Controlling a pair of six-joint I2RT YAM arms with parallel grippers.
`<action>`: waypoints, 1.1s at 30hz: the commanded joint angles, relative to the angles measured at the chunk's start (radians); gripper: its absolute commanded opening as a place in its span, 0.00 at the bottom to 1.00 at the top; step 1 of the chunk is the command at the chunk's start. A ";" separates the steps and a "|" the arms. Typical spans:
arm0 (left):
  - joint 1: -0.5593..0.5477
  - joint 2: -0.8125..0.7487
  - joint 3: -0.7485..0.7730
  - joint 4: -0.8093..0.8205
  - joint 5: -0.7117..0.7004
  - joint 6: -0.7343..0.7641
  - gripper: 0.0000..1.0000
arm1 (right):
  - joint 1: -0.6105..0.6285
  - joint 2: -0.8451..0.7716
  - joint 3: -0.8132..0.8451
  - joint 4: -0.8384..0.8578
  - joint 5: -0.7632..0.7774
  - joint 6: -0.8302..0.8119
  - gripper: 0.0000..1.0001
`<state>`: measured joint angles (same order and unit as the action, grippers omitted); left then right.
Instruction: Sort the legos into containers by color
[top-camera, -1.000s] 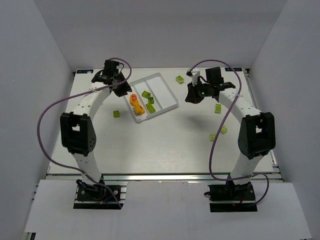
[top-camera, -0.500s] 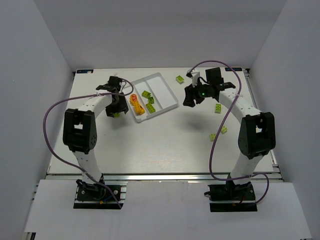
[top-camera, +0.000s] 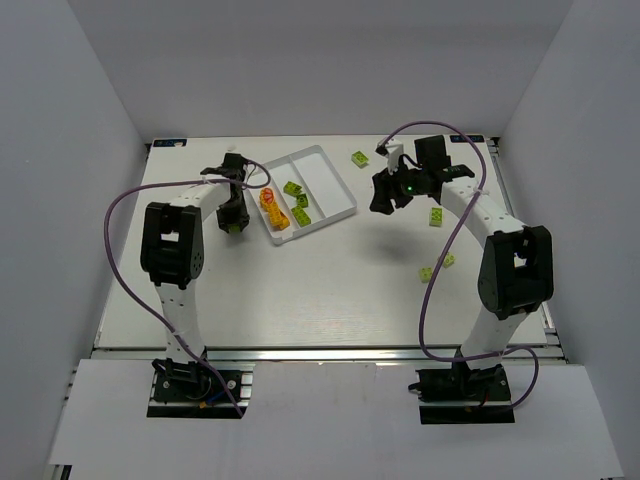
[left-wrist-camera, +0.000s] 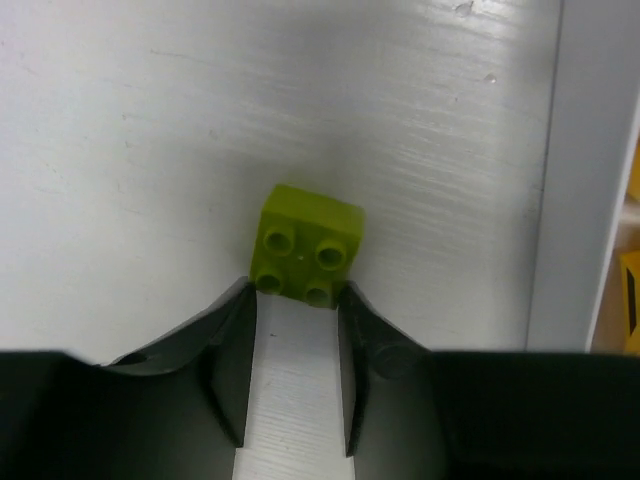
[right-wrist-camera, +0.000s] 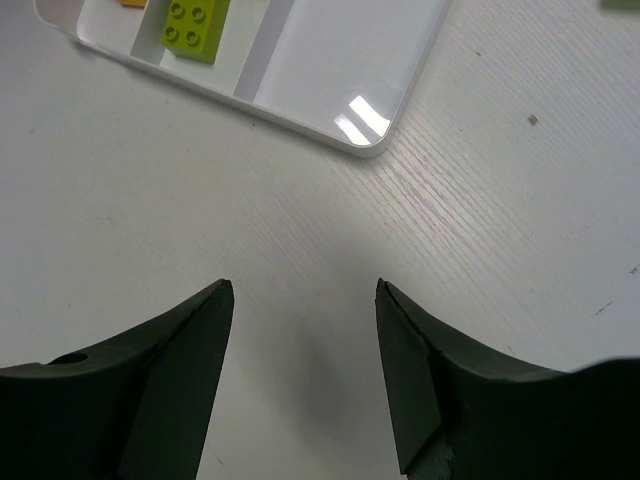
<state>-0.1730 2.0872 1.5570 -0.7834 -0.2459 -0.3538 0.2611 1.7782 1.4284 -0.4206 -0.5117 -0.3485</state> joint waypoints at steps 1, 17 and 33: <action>0.004 -0.013 0.031 0.012 -0.013 0.009 0.38 | -0.007 -0.045 0.006 -0.009 0.007 -0.012 0.65; 0.012 -0.256 0.021 0.070 0.058 -0.093 0.59 | -0.013 -0.043 -0.002 0.003 0.032 -0.004 0.55; 0.179 0.230 0.566 0.010 0.111 -0.097 0.76 | -0.014 -0.051 -0.011 0.005 0.021 -0.001 0.58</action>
<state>-0.0017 2.3497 2.0567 -0.8013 -0.1619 -0.4892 0.2527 1.7748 1.4242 -0.4263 -0.4805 -0.3485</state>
